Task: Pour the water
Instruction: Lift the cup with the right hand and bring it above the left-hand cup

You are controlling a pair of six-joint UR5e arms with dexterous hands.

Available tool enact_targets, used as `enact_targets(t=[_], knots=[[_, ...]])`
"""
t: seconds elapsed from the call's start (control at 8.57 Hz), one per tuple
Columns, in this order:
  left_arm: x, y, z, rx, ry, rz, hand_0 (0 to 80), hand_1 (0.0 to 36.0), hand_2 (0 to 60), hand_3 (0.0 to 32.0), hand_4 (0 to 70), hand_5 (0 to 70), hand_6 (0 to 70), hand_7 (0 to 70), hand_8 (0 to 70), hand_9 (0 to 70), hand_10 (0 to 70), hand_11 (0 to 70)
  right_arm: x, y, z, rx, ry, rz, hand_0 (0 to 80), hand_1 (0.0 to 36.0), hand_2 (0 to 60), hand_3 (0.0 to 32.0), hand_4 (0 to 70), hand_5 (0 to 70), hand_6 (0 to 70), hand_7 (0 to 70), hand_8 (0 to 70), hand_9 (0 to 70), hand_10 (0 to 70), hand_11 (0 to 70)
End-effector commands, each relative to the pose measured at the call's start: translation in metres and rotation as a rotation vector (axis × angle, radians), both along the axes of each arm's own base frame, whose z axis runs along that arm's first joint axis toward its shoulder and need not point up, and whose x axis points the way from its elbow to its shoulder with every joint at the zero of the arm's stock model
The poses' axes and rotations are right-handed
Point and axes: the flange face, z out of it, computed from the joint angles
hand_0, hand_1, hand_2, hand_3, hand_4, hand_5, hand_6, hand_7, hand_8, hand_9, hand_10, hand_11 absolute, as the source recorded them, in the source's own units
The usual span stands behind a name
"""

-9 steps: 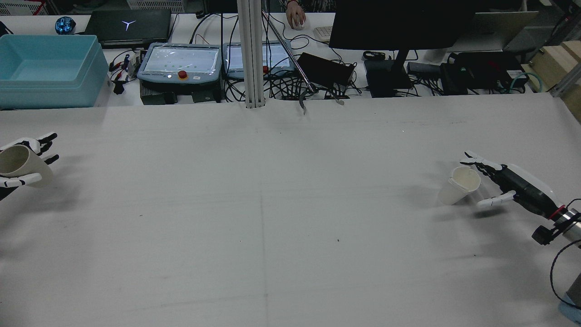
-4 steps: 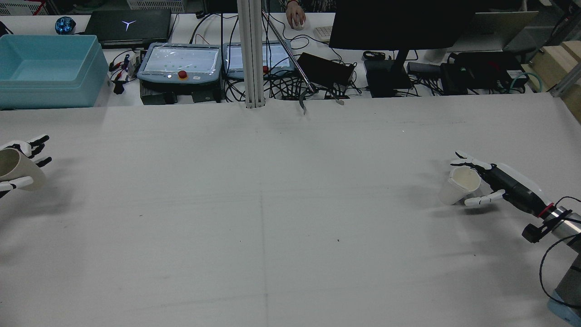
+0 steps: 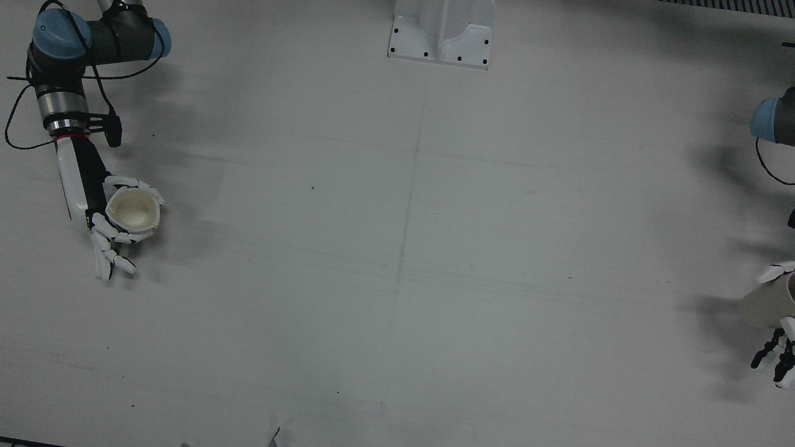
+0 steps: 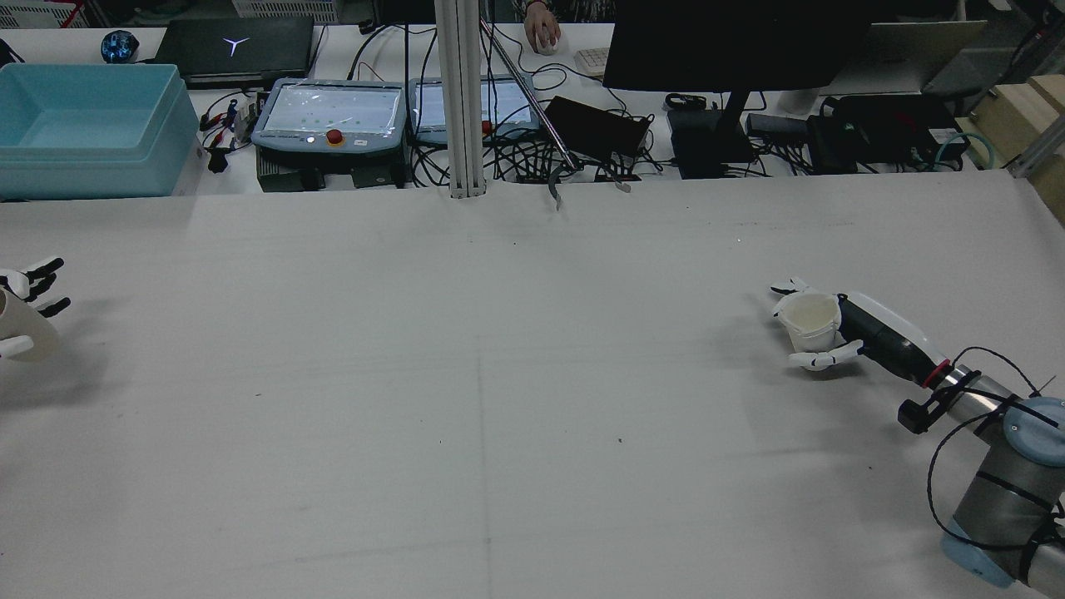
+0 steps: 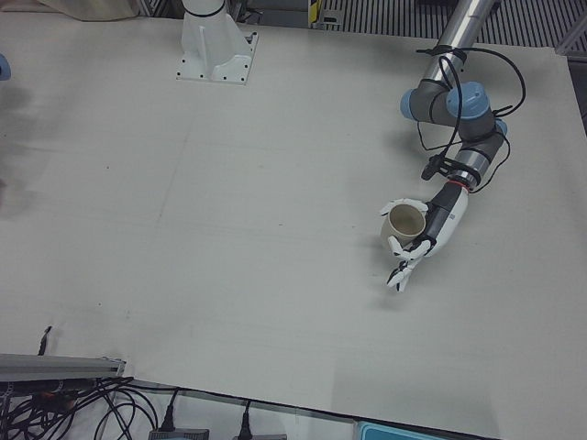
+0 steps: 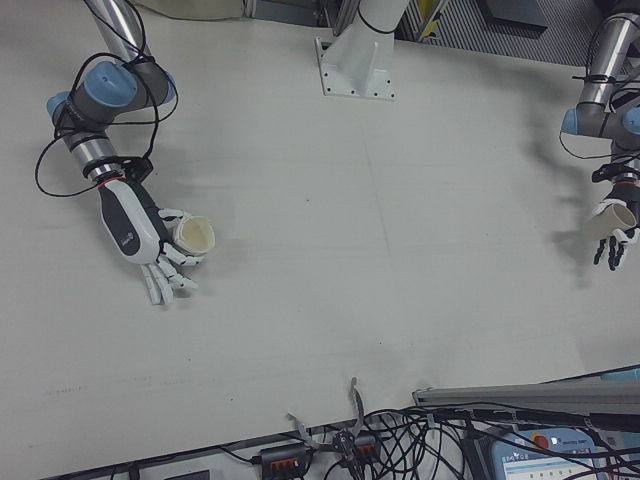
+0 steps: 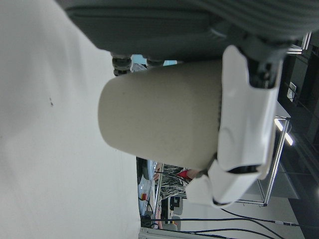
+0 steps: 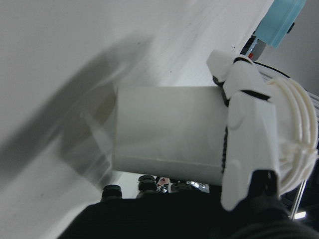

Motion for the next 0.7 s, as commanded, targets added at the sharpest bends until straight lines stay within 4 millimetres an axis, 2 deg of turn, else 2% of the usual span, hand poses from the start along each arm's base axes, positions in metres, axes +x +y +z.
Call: enact_targets(t=[0.0,0.12,0.23,0.35,0.47,0.58], knots=[[-0.004,0.005,0.004,-0.005,-0.005,-0.001,61.9,36.0,60.0,0.0,33.1,70.0,7.2,11.0,1.2,0.8,4.6,9.5,-0.005,-0.002,-0.051,0.022,-0.023,0.012,80.0,36.0,46.6,0.0,23.3,52.3,30.7,40.1,23.9,33.3,16.5,27.6],[-0.001,0.004,-0.004,-0.002,-0.004,0.003,62.2,36.0,60.0,0.0,33.3,70.0,7.4,11.3,1.2,0.8,4.6,9.5,-0.003,-0.001,-0.067,0.015,-0.027,0.014,80.0,36.0,58.2,0.0,24.1,51.9,35.3,43.1,28.5,38.9,21.1,34.5],[0.004,-0.003,-0.027,0.011,0.003,0.007,63.4,36.0,60.0,0.0,33.7,70.0,7.7,11.7,1.3,0.9,4.5,9.3,0.008,-0.002,-0.091,0.008,-0.045,0.027,80.0,36.0,60.0,0.0,23.9,50.1,36.2,43.1,29.1,39.4,22.0,35.9],[0.016,-0.013,-0.074,0.024,0.001,0.019,70.2,36.0,60.0,0.0,34.6,70.0,8.4,12.7,1.4,1.1,4.4,9.4,0.039,-0.015,-0.116,-0.007,-0.104,0.074,80.0,36.0,60.0,0.0,24.0,49.8,37.0,43.6,29.7,40.1,21.9,35.7],[0.043,-0.043,-0.128,0.045,0.01,0.033,79.5,36.0,60.0,0.0,35.7,70.0,9.2,13.7,1.8,1.3,4.4,9.7,0.094,-0.031,-0.14,-0.029,-0.167,0.155,80.0,36.0,60.0,0.0,24.0,49.8,37.0,43.6,29.7,40.1,21.9,35.7],[0.099,-0.053,-0.183,0.066,0.021,0.129,79.3,36.0,60.0,0.0,36.8,70.0,10.0,14.7,2.1,1.5,4.4,9.7,0.155,-0.051,-0.188,-0.013,-0.218,0.223,80.0,36.0,60.0,0.0,25.4,52.0,37.6,43.9,29.6,39.8,21.0,34.3]])
